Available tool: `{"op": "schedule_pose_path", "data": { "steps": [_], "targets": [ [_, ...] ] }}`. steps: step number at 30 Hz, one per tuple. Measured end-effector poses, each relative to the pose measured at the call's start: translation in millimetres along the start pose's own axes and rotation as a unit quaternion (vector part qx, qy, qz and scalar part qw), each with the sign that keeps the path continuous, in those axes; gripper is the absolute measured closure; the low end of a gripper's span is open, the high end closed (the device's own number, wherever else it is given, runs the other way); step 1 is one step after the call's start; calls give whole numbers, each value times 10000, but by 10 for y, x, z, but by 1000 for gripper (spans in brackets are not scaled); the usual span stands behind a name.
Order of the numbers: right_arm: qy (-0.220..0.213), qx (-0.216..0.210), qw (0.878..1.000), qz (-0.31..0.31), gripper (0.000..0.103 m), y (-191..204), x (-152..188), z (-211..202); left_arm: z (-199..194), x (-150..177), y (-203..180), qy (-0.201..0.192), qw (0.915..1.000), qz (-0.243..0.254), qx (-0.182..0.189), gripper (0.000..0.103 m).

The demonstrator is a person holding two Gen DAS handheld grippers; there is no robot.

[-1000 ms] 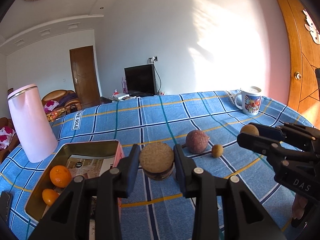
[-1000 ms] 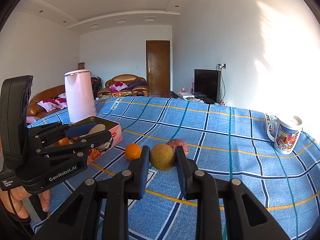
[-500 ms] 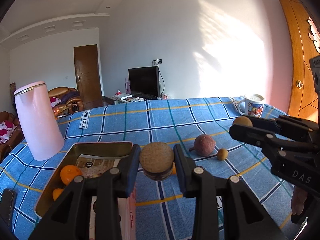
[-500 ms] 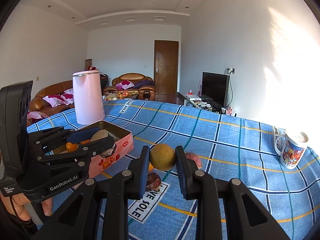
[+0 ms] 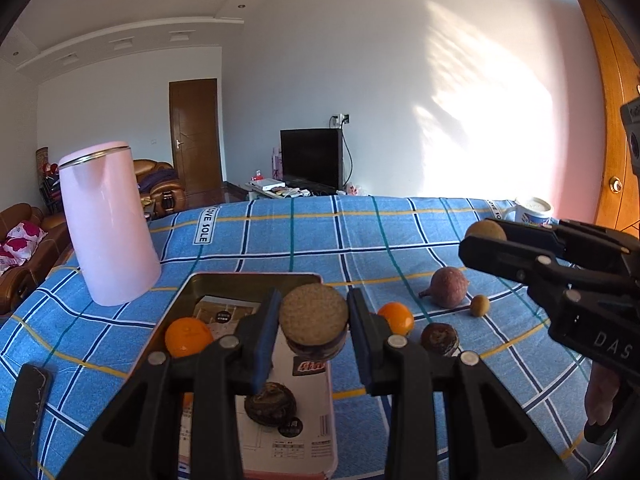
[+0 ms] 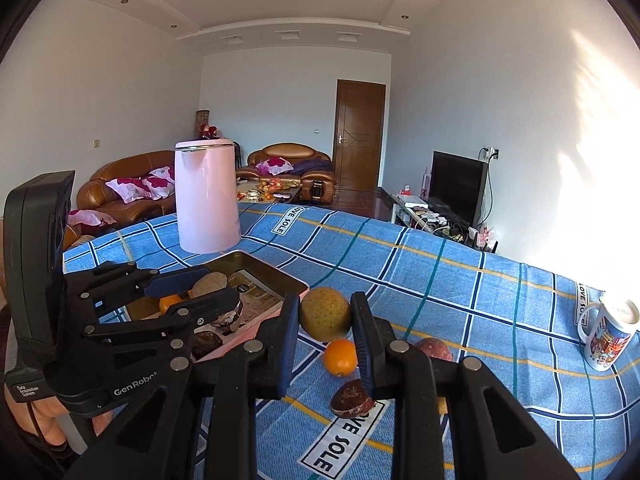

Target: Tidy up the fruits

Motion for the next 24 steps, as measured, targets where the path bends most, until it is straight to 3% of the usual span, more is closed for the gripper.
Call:
{"op": "schedule_pose_path", "data": {
  "steps": [13,24],
  "targets": [
    [-50,-399,9990,-169,76,362,-217,254,9,-20,602,148,9981,-330,-504,67],
    [116,-735,9970,-191,75,661,-223,527,35,71,836,339,9963,-423,-669,67]
  ]
}}
Point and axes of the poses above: each gripper's, at about its wrist camera, not at the fingertips, and z roughly the way its jaws point, y to its left, x to its underside, the point moved 10 cm from there along z, roughly the way its jaws point, and after that the axes turned 14 degrees about -z, right-handed, at the moved point
